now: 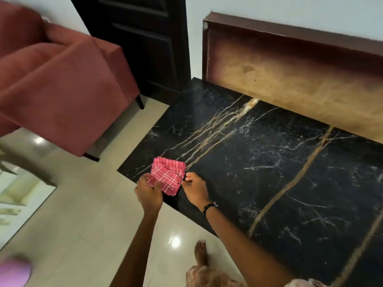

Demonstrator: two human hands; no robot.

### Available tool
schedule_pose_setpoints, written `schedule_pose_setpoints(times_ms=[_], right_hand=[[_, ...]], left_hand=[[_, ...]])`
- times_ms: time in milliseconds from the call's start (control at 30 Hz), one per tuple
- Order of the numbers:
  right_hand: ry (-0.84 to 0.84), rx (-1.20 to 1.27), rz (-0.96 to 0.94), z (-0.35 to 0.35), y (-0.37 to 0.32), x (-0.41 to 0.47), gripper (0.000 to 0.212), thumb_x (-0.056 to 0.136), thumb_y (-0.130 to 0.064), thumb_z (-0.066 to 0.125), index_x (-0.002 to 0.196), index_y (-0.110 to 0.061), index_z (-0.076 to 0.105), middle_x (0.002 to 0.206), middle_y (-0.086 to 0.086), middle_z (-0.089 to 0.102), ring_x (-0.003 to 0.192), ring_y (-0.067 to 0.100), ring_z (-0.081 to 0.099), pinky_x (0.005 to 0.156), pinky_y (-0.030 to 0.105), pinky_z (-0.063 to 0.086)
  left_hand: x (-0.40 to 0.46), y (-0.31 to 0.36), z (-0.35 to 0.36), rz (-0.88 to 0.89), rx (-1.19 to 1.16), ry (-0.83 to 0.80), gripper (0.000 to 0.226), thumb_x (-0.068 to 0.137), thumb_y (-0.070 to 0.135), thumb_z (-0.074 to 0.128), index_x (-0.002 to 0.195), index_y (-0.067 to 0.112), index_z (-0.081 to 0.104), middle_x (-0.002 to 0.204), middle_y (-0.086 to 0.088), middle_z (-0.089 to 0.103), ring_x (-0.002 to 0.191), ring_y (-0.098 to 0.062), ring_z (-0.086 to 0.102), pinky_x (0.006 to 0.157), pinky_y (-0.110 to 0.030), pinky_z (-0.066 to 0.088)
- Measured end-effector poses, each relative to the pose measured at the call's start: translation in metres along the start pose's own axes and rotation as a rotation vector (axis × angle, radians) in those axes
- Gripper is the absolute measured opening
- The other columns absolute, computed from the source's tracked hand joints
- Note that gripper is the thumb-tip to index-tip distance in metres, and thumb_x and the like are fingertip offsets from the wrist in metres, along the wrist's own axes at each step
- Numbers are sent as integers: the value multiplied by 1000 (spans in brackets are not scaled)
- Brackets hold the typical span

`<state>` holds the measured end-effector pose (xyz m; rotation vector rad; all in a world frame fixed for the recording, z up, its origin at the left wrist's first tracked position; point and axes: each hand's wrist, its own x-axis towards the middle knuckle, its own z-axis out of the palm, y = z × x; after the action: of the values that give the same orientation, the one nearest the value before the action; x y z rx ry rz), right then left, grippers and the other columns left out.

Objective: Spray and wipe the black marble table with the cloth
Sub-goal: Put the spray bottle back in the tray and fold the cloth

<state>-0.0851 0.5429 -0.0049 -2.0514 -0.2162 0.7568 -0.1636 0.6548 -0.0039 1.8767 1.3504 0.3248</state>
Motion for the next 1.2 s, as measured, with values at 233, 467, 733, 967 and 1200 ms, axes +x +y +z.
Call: schedule_pose_setpoints(times_ms=[233,467,733,967,1200], right_hand=[[78,-6,195,48,-11,29,47,86,-16,65,128,-4,47,127,16,44,103,33,57,88,42,52],[-3,-30,180,57,-17,40,51,80,-16,75,125,-12,52,125,9,50,109,27,59,92,40,50],[-284,166,177,37,-18,18,51,82,-9,72,129,-13,53,123,6,63,115,20,59,93,31,46],[-238,630,126,-19,-10,-13,48,86,-15,69,127,-33,51,126,-3,60,113,11,58,79,20,51],[-179,1047,144,-104,40,-62,48,87,-20,67,133,-21,50,126,7,64,115,23,61,96,38,50]], left_hand=[[55,-5,8,-66,115,-159,60,80,29,70,125,0,43,127,-23,50,119,-41,46,100,-49,37],[73,-6,-1,-158,21,-258,56,79,27,72,123,1,48,121,-20,59,110,-39,58,94,-45,46],[57,-19,-30,-376,-332,-409,51,83,30,66,126,9,49,112,-11,61,91,-25,59,80,-35,47],[18,34,-34,-216,-541,-679,41,90,37,53,127,21,49,115,-9,65,104,-26,63,85,-36,51],[-69,95,14,-91,-538,-948,36,89,39,54,122,26,54,113,-5,69,102,-20,67,83,-33,53]])
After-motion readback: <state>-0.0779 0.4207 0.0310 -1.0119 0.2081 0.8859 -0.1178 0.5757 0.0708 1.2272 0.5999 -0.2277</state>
